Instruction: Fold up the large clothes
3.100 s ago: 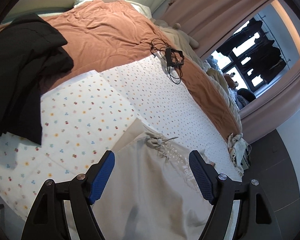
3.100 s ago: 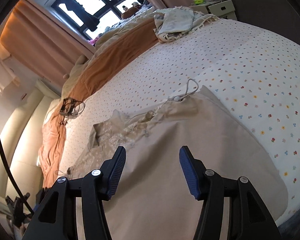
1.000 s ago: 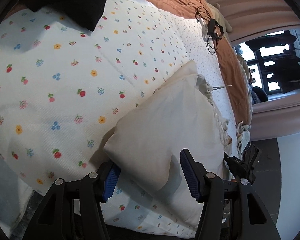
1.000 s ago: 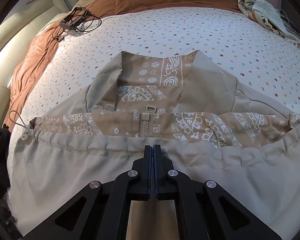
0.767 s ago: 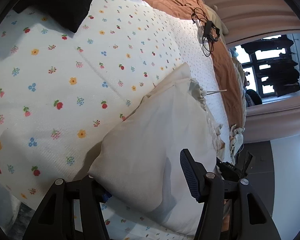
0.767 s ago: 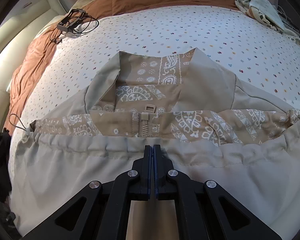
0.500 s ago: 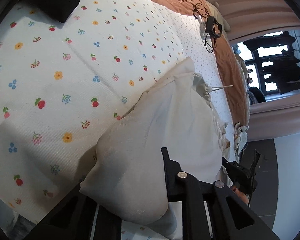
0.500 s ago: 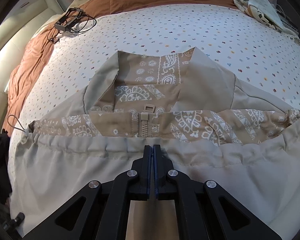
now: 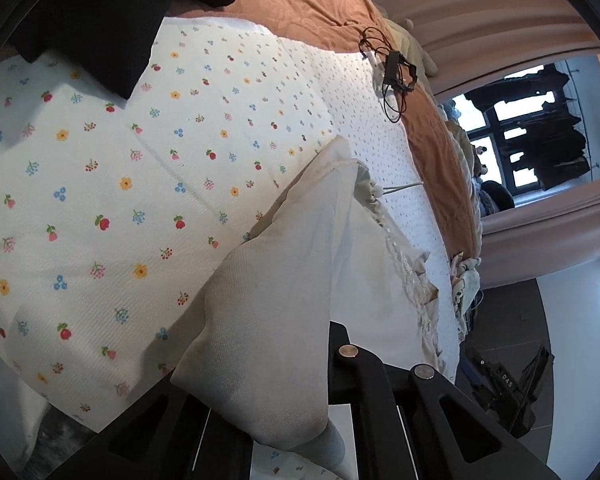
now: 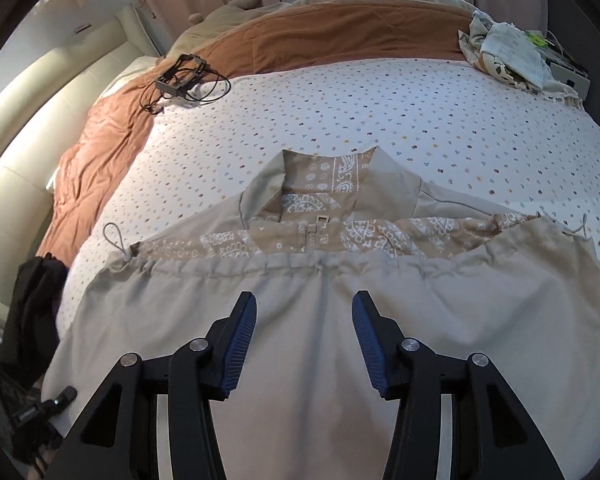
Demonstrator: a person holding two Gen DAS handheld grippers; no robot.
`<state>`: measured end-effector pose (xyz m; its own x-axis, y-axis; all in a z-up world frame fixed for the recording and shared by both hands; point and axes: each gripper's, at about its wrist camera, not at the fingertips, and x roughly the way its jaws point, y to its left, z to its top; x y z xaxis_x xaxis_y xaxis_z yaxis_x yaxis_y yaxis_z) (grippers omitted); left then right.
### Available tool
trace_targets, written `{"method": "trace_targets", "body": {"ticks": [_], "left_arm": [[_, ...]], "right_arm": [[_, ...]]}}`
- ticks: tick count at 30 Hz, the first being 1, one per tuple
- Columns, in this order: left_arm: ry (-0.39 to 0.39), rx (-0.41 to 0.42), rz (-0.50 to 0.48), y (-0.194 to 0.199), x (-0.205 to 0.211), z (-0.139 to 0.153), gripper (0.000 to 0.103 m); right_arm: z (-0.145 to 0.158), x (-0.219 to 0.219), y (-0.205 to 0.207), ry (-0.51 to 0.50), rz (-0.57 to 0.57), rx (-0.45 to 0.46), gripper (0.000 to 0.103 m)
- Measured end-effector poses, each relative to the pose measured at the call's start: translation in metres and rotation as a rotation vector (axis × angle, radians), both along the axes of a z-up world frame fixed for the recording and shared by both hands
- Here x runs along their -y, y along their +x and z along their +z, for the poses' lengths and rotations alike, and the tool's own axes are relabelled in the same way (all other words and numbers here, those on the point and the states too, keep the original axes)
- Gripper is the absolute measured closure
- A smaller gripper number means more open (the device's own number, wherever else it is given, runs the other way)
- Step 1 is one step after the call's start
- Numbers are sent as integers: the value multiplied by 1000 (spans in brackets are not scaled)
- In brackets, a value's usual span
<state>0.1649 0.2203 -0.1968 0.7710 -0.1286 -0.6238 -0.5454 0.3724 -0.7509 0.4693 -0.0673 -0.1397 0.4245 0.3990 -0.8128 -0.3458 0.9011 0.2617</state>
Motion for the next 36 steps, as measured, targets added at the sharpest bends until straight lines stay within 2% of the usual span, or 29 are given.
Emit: {"method": "trace_targets", "body": {"ticks": [4, 12, 17, 21, 26, 29, 33, 36], "left_arm": [[5, 18, 6, -9, 2, 10, 99], [23, 70, 7, -25, 7, 36, 99], [16, 89, 0, -25, 7, 43, 99], [23, 96, -10, -22, 8, 47, 99], [33, 96, -27, -15, 11, 51, 99], [53, 81, -43, -9, 15, 52, 99], [68, 77, -54, -4, 18, 57, 99], [73, 80, -58, -5, 19, 61, 99]], "right_arm": [[8, 13, -38, 27, 25, 11, 53], [3, 44, -104, 82, 34, -9, 53], [-17, 67, -134, 104, 33, -72, 53], [-38, 72, -147, 87, 58, -132, 53], [-61, 50, -162, 45, 126, -159, 53], [-80, 40, -158, 23, 118, -200, 53], [-92, 27, -151, -18, 142, -191, 53], [-92, 25, -133, 13, 110, -215, 55]]}}
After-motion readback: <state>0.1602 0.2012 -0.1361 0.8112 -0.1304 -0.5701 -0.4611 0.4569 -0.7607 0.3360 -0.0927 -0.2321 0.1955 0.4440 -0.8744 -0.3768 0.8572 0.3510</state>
